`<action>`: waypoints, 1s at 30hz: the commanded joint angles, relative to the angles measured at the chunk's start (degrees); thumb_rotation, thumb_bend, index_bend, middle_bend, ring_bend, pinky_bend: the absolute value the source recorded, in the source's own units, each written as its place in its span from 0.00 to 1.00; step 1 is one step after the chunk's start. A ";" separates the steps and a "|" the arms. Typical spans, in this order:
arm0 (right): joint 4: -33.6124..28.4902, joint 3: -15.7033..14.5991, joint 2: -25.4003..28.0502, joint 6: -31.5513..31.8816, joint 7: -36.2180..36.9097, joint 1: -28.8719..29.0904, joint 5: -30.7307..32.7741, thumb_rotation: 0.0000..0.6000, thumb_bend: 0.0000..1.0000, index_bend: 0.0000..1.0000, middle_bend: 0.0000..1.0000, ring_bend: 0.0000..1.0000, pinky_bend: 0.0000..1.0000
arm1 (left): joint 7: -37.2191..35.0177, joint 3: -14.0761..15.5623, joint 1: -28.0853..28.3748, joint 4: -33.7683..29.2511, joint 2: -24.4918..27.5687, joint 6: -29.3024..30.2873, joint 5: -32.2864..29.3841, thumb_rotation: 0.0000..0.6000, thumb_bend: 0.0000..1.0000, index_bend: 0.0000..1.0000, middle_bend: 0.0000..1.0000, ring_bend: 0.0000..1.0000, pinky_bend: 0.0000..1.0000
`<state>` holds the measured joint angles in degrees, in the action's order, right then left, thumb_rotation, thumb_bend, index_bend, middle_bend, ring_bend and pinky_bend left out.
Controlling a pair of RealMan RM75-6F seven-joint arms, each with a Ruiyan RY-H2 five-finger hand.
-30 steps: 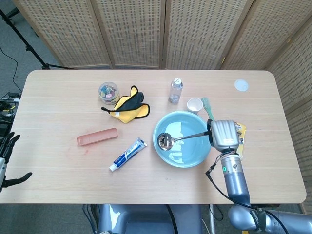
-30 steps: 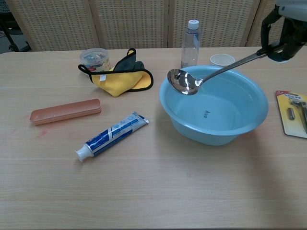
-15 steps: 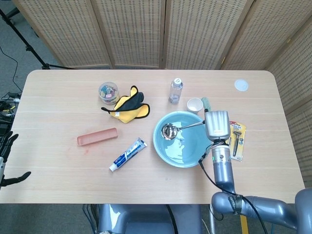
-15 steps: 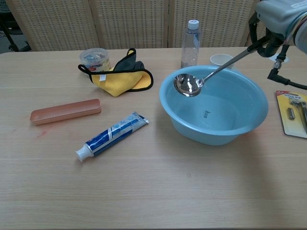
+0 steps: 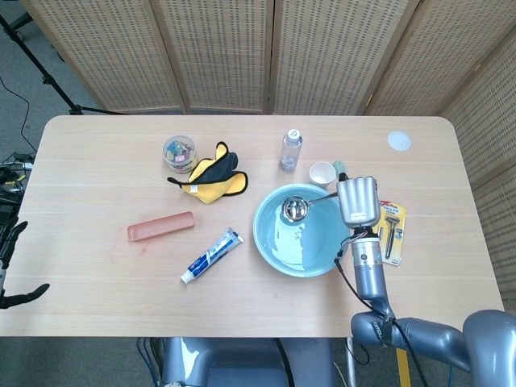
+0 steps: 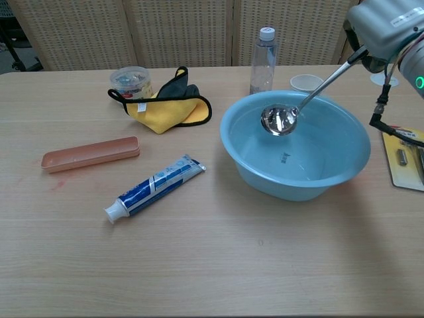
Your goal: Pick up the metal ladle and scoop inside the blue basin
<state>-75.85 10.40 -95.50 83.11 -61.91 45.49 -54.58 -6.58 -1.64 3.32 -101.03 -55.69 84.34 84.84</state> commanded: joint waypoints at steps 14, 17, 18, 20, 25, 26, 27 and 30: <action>12.36 -5.75 -1.26 -3.63 -3.89 -2.76 -7.36 1.00 0.80 0.84 0.98 0.93 1.00 | 0.40 0.06 0.11 -0.11 -0.13 -0.19 0.04 1.00 0.00 0.00 0.00 0.00 0.00; 11.96 -6.48 -0.71 -3.69 -3.87 -3.65 -8.41 1.00 0.80 0.84 0.98 0.93 1.00 | 0.67 0.10 0.12 -0.16 -0.19 -0.21 0.06 1.00 0.00 0.00 0.00 0.00 0.00; 11.38 -6.88 -0.30 -3.66 -3.95 -4.08 -9.03 1.00 0.80 0.84 0.98 0.93 1.00 | 0.85 0.09 0.13 -0.18 -0.25 -0.24 0.04 1.00 0.00 0.00 0.00 0.00 0.00; 10.28 -7.37 0.36 -3.72 -4.86 -4.64 -9.58 1.00 0.80 0.84 0.98 0.93 1.00 | 1.07 0.11 0.16 -0.21 -0.34 -0.30 0.02 1.00 0.00 0.00 0.00 0.00 0.00; 5.79 -8.67 2.38 -4.11 -8.92 -6.33 -9.79 1.00 0.81 0.84 0.98 0.93 1.00 | 2.07 0.22 0.18 -0.32 -0.66 -0.26 0.17 1.00 0.00 0.00 0.00 0.00 0.00; 4.61 -8.53 2.68 -4.16 -9.36 -6.61 -9.49 1.00 0.81 0.84 0.98 0.93 1.00 | 2.20 0.23 0.17 -0.38 -0.71 -0.24 0.20 1.00 0.00 0.00 0.00 0.00 0.00; 2.96 -8.23 3.07 -4.28 -9.50 -6.96 -9.06 1.00 0.81 0.84 0.98 0.93 1.00 | 2.35 0.25 0.16 -0.46 -0.74 -0.22 0.23 1.00 0.00 0.00 0.00 0.00 0.00; -2.10 -6.95 4.19 -4.63 -9.82 -7.73 -7.00 1.00 0.82 0.84 0.98 0.93 1.00 | 2.50 0.27 0.13 -0.53 -0.79 -0.16 0.25 1.00 0.00 0.00 0.00 0.00 0.00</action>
<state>-73.90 2.51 -92.63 78.88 -70.77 38.77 -63.35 -4.08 -1.37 3.45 -101.55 -56.47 84.17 85.09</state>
